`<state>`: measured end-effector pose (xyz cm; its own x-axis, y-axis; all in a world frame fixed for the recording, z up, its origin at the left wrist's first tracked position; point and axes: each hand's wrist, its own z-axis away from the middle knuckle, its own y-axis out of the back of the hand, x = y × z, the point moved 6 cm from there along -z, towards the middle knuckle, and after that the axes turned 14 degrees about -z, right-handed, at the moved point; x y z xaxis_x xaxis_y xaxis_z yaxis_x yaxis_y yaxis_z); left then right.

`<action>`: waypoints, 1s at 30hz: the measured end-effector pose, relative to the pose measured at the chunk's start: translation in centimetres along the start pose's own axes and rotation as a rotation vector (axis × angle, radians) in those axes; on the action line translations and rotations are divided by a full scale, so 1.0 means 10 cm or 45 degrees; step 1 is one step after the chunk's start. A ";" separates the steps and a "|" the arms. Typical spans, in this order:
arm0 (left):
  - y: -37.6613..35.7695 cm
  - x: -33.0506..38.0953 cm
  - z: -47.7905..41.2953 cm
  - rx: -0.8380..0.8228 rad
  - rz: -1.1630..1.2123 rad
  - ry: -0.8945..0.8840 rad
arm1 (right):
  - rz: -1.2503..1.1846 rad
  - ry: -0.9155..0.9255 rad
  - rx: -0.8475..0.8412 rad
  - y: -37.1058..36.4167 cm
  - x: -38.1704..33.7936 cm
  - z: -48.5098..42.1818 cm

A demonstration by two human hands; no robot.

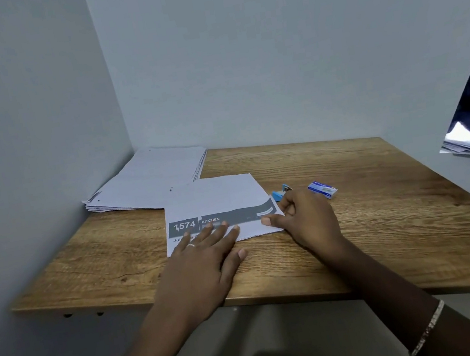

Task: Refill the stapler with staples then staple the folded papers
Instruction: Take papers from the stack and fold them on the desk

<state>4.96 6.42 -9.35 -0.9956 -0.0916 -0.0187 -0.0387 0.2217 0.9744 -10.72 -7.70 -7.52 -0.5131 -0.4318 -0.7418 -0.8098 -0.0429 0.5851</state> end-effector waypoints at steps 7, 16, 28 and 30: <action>0.15 -0.20 0.12 0.318 0.134 0.378 | -0.029 0.013 -0.094 -0.03 0.00 -0.03; 0.18 -0.29 0.16 0.508 0.275 0.611 | 0.014 0.059 -0.112 -0.06 0.00 -0.09; 0.26 -0.33 0.30 0.706 0.357 0.760 | 0.056 0.053 -0.156 -0.08 0.01 -0.19; 0.26 -0.35 0.29 0.690 0.348 0.754 | 0.067 0.049 -0.145 -0.08 0.01 -0.18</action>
<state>8.09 10.15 -7.45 -0.7729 -0.4267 0.4696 0.0115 0.7306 0.6827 -9.62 -9.38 -7.47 -0.5408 -0.4703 -0.6974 -0.7435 -0.1204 0.6578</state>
